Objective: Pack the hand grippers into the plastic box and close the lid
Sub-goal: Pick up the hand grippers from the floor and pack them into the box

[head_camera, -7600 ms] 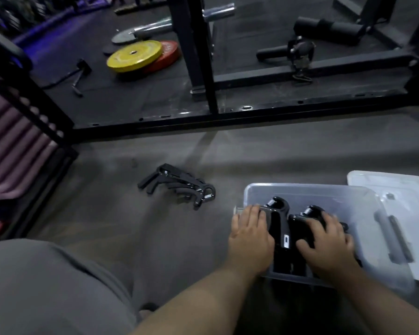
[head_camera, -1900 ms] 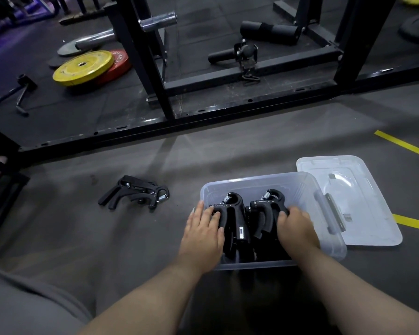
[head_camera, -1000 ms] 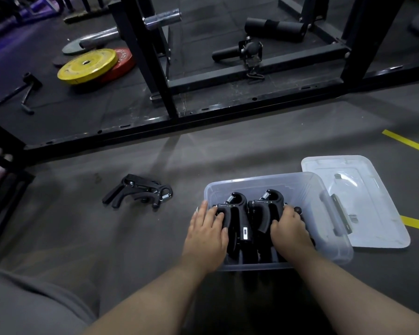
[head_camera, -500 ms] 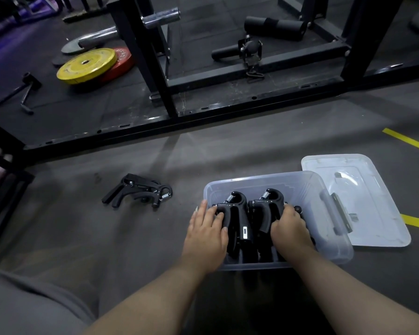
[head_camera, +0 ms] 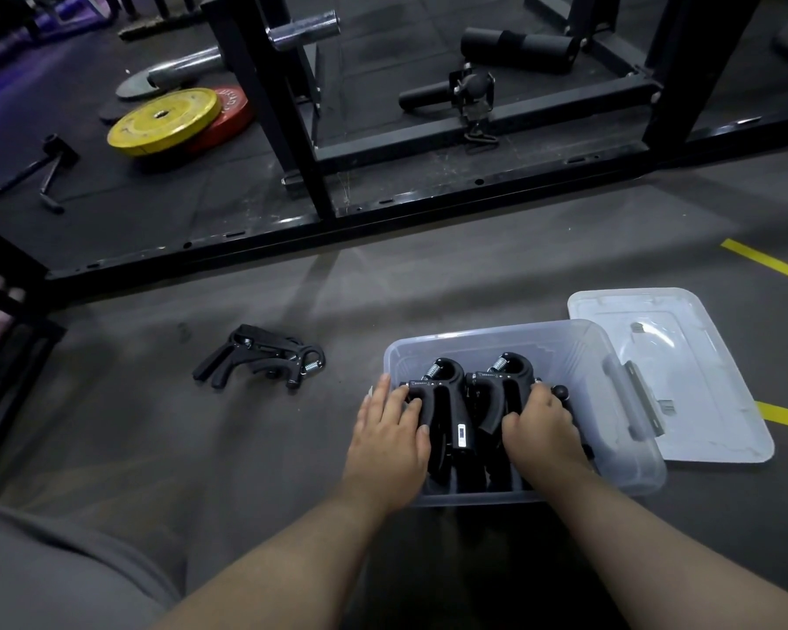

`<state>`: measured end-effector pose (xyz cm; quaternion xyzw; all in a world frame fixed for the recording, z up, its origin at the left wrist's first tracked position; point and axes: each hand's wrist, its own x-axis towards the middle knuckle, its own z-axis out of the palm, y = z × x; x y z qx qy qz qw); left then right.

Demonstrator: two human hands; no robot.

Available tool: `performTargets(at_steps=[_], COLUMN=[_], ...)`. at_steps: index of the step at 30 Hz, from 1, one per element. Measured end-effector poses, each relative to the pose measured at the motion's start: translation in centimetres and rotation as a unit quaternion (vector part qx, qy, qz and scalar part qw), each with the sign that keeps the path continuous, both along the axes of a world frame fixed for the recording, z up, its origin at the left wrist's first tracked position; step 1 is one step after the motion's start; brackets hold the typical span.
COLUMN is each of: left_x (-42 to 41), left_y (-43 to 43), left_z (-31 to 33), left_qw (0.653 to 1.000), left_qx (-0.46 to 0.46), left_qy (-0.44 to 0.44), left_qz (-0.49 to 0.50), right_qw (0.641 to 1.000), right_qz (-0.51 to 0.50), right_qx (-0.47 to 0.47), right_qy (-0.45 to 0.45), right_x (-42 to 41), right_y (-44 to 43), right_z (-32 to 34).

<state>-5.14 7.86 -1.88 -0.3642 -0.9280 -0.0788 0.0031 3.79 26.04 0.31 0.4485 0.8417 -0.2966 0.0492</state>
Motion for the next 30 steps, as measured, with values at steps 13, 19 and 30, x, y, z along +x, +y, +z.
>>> performTargets(at_steps=[13,19,30], left_x=[0.1,0.1,0.2], left_y=[0.0,0.0,-0.1], left_z=[0.0,0.1,0.6], left_qw=[1.0,1.0,1.0], left_qx=[0.001,0.0,0.012], left_qy=[0.005,0.003,-0.024], left_qz=[0.001,-0.004,0.001], right_qw=[1.0,1.0,0.986], right_qz=[-0.001,-0.013,0.126], right_qx=[-0.002,-0.013,0.106], right_qy=[-0.001,0.021,0.002], right_x=[-0.1,-0.2,-0.1], right_y=[-0.1,0.1,-1.0], right_z=[0.0,-0.4,-1.8])
